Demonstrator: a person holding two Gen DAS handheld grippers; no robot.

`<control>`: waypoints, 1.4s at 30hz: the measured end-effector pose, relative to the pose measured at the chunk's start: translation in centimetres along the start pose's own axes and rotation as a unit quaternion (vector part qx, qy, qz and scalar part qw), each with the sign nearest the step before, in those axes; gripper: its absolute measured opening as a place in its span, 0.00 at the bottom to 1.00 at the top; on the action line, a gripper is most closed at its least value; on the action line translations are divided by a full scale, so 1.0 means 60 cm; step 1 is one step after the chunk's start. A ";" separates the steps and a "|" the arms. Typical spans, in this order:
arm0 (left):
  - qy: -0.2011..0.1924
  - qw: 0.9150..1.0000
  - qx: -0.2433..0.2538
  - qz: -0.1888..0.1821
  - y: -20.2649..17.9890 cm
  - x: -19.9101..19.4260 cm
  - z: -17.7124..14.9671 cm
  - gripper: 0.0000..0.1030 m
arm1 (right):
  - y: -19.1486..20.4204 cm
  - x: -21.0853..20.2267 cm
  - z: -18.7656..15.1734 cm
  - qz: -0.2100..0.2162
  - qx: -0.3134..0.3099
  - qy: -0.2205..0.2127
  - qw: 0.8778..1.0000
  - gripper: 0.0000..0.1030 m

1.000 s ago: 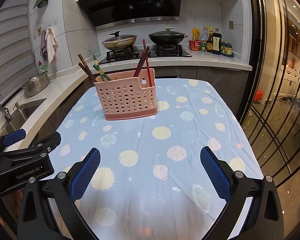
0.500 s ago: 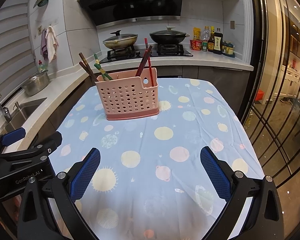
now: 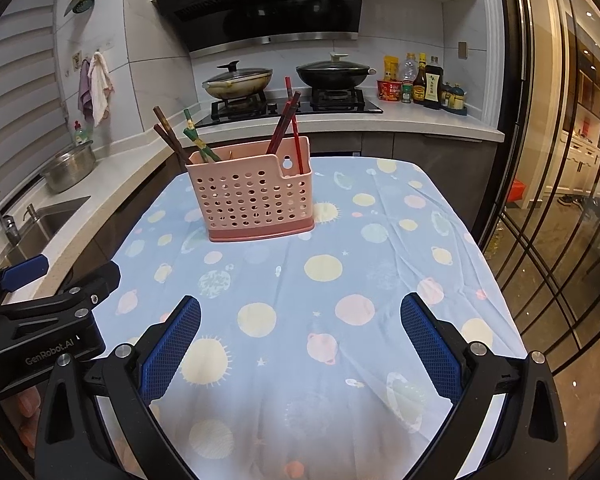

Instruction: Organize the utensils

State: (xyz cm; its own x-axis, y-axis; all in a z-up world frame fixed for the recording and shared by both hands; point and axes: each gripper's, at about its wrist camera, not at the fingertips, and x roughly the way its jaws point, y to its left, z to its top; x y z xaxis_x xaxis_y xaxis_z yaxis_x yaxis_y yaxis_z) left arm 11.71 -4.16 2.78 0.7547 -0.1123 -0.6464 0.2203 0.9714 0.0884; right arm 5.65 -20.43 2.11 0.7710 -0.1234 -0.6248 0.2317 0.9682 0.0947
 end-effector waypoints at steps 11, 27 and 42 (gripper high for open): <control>-0.004 1.000 0.000 0.001 -0.001 -0.003 0.002 0.93 | 0.000 0.000 0.000 0.000 -0.001 -0.001 1.000 0.94; -0.005 1.000 -0.012 0.012 0.005 0.001 0.010 0.93 | -0.003 0.003 0.009 -0.006 -0.003 -0.005 1.000 0.94; -0.007 1.000 -0.010 0.023 0.007 0.001 0.011 0.93 | -0.005 0.007 0.011 -0.010 -0.003 -0.005 1.000 0.93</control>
State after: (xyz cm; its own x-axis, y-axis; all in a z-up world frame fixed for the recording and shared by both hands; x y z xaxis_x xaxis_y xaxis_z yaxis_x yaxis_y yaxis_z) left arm 12.26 -3.89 3.31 0.7718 -0.0704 -0.6320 0.1737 0.9794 0.1031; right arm 6.30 -20.93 2.34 0.7719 -0.1443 -0.6191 0.2431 0.9669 0.0778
